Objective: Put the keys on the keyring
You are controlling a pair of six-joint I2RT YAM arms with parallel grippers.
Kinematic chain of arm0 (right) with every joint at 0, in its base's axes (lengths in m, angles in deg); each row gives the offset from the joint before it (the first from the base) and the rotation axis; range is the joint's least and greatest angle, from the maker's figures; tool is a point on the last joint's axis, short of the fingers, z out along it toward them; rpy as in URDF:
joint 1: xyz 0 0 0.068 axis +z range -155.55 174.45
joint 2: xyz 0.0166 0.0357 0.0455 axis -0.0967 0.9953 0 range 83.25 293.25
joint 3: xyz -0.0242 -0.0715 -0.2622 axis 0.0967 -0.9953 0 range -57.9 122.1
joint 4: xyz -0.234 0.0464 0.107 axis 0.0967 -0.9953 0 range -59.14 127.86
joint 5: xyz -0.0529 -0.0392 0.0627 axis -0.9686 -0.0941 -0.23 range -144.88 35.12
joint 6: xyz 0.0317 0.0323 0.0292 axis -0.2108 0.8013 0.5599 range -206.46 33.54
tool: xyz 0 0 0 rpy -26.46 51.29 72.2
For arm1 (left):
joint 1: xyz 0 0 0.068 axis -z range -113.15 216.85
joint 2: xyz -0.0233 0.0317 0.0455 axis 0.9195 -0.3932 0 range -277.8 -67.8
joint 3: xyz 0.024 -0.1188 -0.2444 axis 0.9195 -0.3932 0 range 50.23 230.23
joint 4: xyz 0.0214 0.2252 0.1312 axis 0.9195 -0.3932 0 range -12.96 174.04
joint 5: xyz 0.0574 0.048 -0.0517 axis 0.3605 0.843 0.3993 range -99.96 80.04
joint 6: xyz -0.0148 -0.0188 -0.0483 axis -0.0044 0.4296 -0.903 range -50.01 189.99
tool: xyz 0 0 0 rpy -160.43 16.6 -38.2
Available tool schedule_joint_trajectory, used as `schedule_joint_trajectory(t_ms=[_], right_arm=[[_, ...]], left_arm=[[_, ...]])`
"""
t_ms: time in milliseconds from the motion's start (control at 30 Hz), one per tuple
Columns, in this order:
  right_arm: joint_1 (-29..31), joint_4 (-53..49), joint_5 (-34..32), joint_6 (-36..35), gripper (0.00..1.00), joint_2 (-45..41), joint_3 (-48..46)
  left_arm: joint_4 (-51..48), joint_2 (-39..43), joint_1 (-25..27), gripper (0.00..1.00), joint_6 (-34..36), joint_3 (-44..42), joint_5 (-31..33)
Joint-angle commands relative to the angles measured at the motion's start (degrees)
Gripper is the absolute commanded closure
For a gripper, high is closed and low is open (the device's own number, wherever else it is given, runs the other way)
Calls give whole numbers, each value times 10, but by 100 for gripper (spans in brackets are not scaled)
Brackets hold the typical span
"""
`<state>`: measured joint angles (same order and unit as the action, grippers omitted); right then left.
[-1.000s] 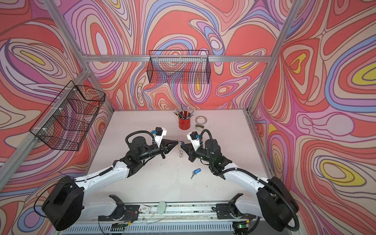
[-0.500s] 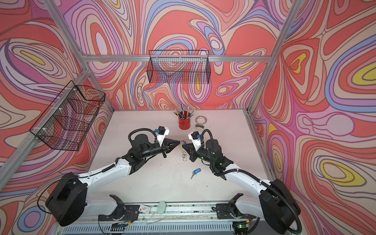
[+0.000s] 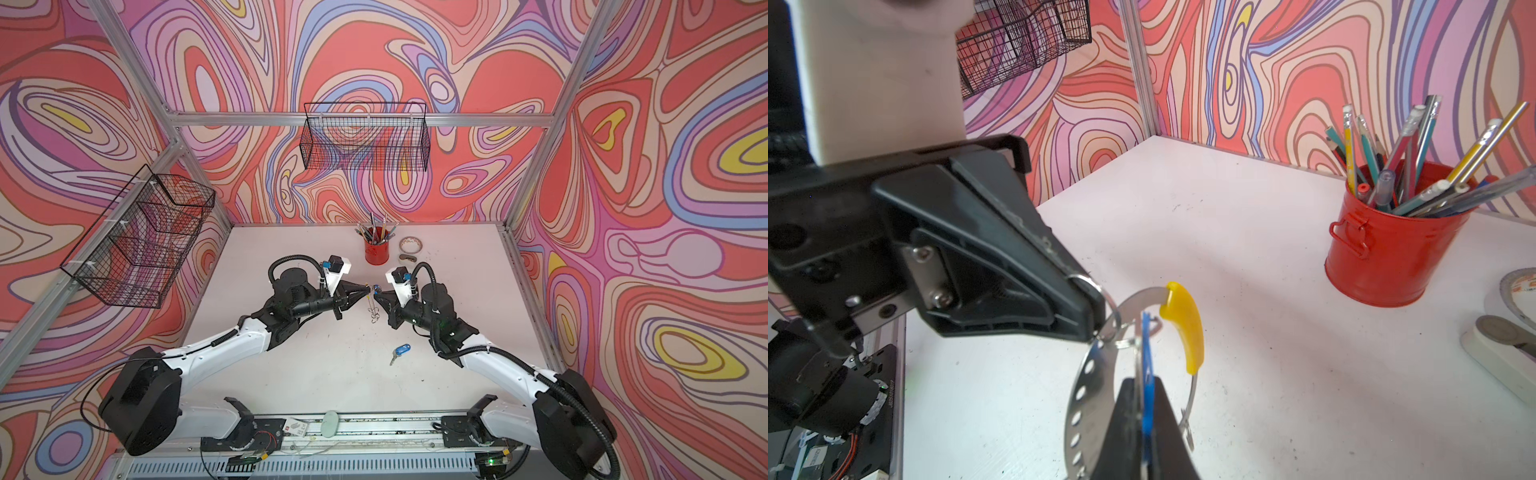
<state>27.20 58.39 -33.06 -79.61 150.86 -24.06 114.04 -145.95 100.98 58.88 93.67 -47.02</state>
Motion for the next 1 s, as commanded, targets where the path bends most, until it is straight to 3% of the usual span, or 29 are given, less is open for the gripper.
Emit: schedule_joint_trajectory(t_ms=[0, 333, 767, 800, 900, 967], right_arm=[[-4, 10, -17, -5, 100, -6, 13], [-3, 41, 0, 20, 100, 23, -22], [34, 26, 14, 1, 100, 52, -2], [34, 23, -1, 3, 95, 48, -5], [28, 24, -57, 18, 69, 29, -20], [9, 20, -72, 38, 58, 17, -23]], left_arm=[[-7, -6, -2, 100, 6, 15, 1], [157, -6, 4, 100, -57, -17, 34], [332, -72, 14, 100, -117, -51, 65], [332, -74, 14, 100, -118, -51, 62], [333, -72, 13, 100, -116, -56, 59], [332, -67, 11, 100, -113, -62, 52]])
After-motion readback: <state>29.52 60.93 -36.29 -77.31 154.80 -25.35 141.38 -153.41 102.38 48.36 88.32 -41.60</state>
